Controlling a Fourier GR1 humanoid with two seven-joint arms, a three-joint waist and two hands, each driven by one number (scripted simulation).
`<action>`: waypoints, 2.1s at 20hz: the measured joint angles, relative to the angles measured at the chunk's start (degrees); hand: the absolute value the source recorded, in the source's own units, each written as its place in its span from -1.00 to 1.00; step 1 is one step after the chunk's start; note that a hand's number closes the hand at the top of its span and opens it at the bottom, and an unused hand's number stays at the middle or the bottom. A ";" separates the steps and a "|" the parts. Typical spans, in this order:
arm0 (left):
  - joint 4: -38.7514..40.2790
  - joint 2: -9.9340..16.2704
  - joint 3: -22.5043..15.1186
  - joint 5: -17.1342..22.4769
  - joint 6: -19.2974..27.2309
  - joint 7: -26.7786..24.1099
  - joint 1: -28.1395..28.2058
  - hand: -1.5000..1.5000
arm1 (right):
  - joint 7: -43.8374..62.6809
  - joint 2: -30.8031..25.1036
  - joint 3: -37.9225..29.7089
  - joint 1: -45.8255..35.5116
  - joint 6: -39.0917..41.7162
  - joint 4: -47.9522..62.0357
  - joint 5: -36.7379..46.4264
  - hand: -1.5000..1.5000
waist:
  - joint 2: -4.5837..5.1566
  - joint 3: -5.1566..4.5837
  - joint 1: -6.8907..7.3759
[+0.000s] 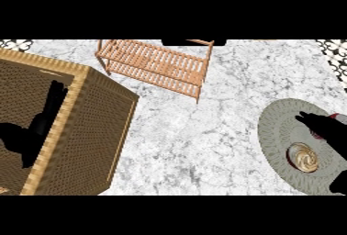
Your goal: Pick the cupcake from the placemat and place it in the tiered shelf
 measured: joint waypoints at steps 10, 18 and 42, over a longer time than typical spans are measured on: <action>0.15 -0.69 1.99 -0.82 -1.54 -0.37 -0.26 0.00 | -6.70 5.54 -0.66 0.77 -4.14 6.40 6.55 -1.00 | -0.03 -0.01 -0.06; -1.55 -2.06 2.34 -2.13 -2.26 0.15 0.91 0.00 | -9.28 10.52 -1.40 -1.35 -5.23 11.63 11.10 -1.00 | -0.04 -0.01 0.01; -1.04 -2.46 1.10 -3.07 -2.19 2.36 -2.15 0.00 | 23.32 38.26 5.45 -11.95 -9.14 15.41 27.88 1.00 | -0.55 -1.43 2.60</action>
